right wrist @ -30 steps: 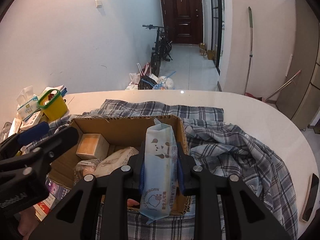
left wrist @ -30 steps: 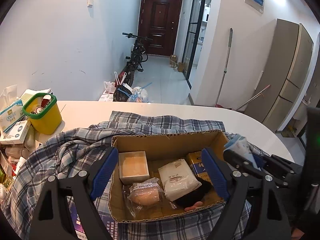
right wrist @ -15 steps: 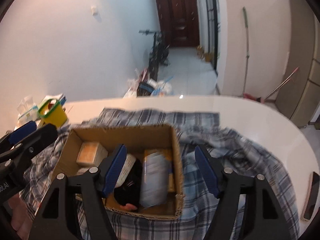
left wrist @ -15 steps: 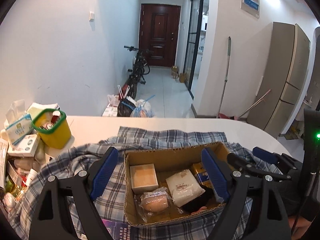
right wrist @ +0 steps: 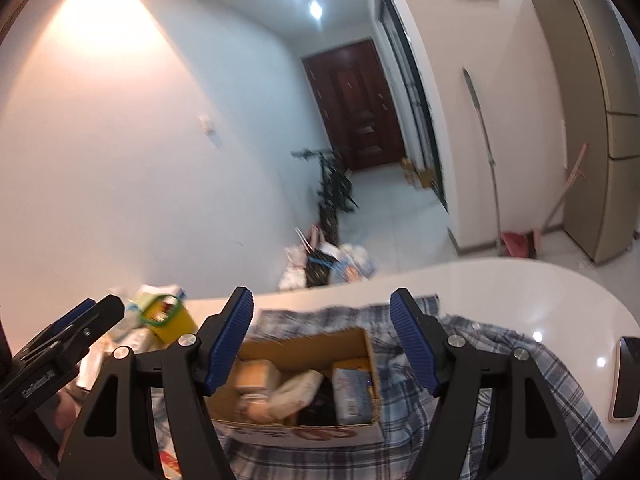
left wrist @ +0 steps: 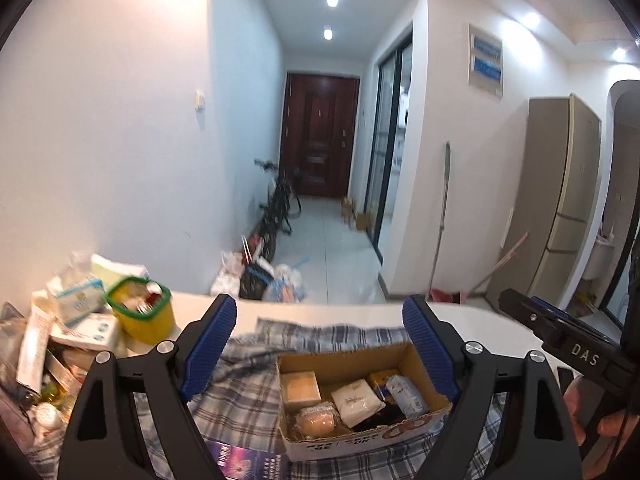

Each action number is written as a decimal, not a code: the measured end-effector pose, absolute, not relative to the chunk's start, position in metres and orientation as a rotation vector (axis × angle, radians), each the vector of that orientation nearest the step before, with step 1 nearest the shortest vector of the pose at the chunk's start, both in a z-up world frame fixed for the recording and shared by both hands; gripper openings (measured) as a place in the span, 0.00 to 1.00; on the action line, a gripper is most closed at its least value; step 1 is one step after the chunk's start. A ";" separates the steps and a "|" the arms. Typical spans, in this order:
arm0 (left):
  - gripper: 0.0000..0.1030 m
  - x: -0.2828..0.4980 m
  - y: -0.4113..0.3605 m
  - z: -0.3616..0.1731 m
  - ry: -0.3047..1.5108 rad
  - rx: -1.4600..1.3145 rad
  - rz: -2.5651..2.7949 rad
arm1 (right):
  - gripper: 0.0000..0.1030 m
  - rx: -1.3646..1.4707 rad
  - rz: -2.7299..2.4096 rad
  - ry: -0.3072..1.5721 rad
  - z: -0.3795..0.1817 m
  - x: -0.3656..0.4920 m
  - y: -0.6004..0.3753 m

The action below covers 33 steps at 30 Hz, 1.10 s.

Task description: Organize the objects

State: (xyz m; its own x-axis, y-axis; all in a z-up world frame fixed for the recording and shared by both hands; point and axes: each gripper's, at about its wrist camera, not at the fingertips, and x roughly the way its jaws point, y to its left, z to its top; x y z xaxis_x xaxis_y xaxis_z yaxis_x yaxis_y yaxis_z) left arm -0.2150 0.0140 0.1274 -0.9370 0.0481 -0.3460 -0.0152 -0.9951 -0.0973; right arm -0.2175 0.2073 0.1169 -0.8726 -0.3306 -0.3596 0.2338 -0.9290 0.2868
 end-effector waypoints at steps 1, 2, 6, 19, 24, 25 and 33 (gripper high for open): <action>0.86 -0.207 0.013 0.132 -0.148 -0.517 3.063 | 0.71 0.556 -2.766 -0.332 0.122 -0.210 0.206; 0.87 -0.197 0.012 0.138 -0.150 -0.477 3.068 | 0.73 0.518 -2.772 -0.323 0.127 -0.201 0.205; 0.95 -0.166 0.010 0.154 -0.145 -0.337 3.074 | 0.83 0.392 -2.796 -0.282 0.143 -0.176 0.198; 1.00 -0.114 0.013 0.174 -0.139 -0.068 3.138 | 1.00 0.030 -2.942 -0.113 0.164 -0.116 0.174; 1.00 -0.108 0.010 0.176 -0.154 -0.034 3.135 | 1.00 0.058 -2.905 -0.164 0.167 -0.104 0.177; 1.00 -0.106 0.009 0.177 -0.155 -0.030 3.127 | 1.00 0.072 -2.876 -0.185 0.168 -0.104 0.179; 1.00 -0.094 0.012 0.185 -0.081 -0.001 3.122 | 1.00 0.110 -2.774 -0.313 0.170 -0.109 0.197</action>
State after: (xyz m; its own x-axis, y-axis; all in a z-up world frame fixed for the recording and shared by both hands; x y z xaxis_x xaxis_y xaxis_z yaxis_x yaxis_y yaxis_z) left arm -0.0938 0.0119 0.1853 -0.9998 0.0183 -0.0003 -0.0182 -0.9985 -0.0518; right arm -0.1086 0.1968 0.1698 -0.9371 -0.3469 -0.0378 0.3298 -0.9158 0.2292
